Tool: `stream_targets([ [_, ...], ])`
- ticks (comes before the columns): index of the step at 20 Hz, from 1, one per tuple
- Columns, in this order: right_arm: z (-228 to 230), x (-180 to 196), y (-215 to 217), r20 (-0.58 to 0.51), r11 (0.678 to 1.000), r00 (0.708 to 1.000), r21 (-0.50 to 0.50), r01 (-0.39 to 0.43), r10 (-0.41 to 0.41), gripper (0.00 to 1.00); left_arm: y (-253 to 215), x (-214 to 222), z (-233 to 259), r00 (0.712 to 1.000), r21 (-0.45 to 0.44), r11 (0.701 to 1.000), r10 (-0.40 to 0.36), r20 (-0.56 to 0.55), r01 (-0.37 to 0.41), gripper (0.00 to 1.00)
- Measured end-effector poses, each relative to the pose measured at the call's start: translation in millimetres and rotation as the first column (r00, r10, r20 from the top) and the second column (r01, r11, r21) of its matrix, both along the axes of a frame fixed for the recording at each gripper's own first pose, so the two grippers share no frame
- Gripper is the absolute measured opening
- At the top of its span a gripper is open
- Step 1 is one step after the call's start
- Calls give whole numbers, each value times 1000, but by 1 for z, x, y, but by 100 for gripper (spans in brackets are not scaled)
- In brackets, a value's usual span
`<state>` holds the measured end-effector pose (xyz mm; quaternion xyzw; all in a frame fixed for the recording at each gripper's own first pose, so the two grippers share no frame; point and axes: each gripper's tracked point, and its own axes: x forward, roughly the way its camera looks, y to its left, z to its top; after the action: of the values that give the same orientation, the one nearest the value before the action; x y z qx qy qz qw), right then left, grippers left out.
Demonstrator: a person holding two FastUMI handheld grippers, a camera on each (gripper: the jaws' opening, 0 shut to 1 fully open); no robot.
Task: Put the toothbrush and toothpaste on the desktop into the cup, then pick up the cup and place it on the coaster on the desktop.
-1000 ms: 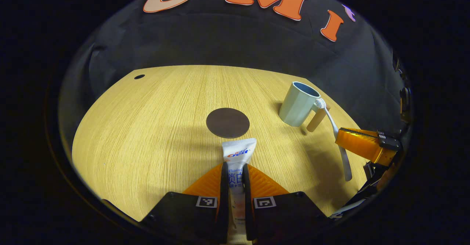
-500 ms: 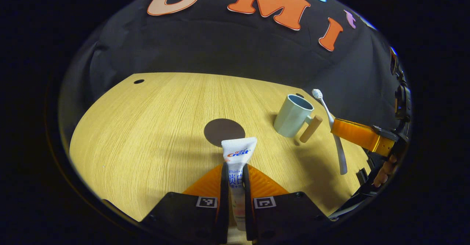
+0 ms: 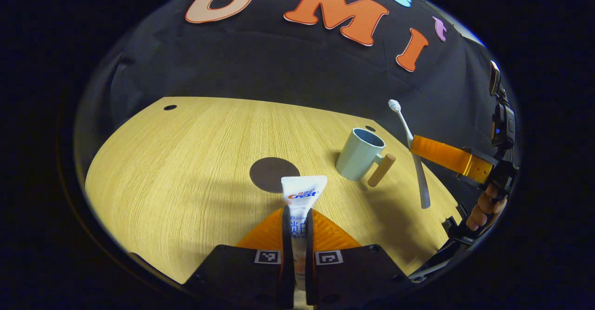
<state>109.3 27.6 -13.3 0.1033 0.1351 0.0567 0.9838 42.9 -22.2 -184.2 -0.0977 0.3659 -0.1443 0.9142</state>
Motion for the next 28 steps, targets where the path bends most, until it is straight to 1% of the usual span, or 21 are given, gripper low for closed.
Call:
stream_targets([
  [1, 5, 3, -1, 23, 1000, 1000, -1, 2, -1, 4, 1, 1, 3, 1000, -7, 1000, 3, 9, -3, 12],
  [5, 37, 18, -6, 147, 1000, 989, 5, 12, -13, 4, 9, 1, 23, 998, -20, 1000, 20, 56, -19, 13],
  [8, 56, 28, -8, 230, 1000, 973, 25, 12, -17, 4, 10, 4, 37, 996, -33, 999, 27, 85, -24, 13],
  [11, 67, 37, -10, 289, 999, 957, 37, 16, -26, 4, 14, 7, 49, 992, -35, 999, 35, 118, -31, 12],
  [14, 72, 49, -19, 326, 998, 944, 45, 45, -57, 4, 15, 11, 56, 989, -42, 999, 40, 144, -35, 12],
  [16, 79, 55, -23, 364, 997, 929, 56, 56, -73, 4, 17, 13, 62, 985, -42, 998, 48, 168, -41, 12],
  [18, 80, 65, -26, 391, 997, 918, 60, 55, -74, 4, 19, 14, 68, 981, -43, 998, 53, 186, -46, 13],
  [20, 78, 74, -28, 403, 997, 912, 59, 49, -69, 4, 19, 15, 73, 978, -47, 998, 56, 203, -48, 12],
  [23, 76, 89, -37, 421, 996, 903, 71, 61, -86, 4, 20, 22, 87, 968, -40, 998, 57, 244, -48, 12],
  [26, 76, 102, -46, 451, 995, 887, 72, 75, -99, 4, 19, 13, 92, 961, -35, 998, 51, 270, -43, 12],
  [28, 73, 109, -49, 462, 995, 882, 66, 72, -95, 4, 18, 10, 99, 958, -33, 999, 45, 284, -37, 12],
])
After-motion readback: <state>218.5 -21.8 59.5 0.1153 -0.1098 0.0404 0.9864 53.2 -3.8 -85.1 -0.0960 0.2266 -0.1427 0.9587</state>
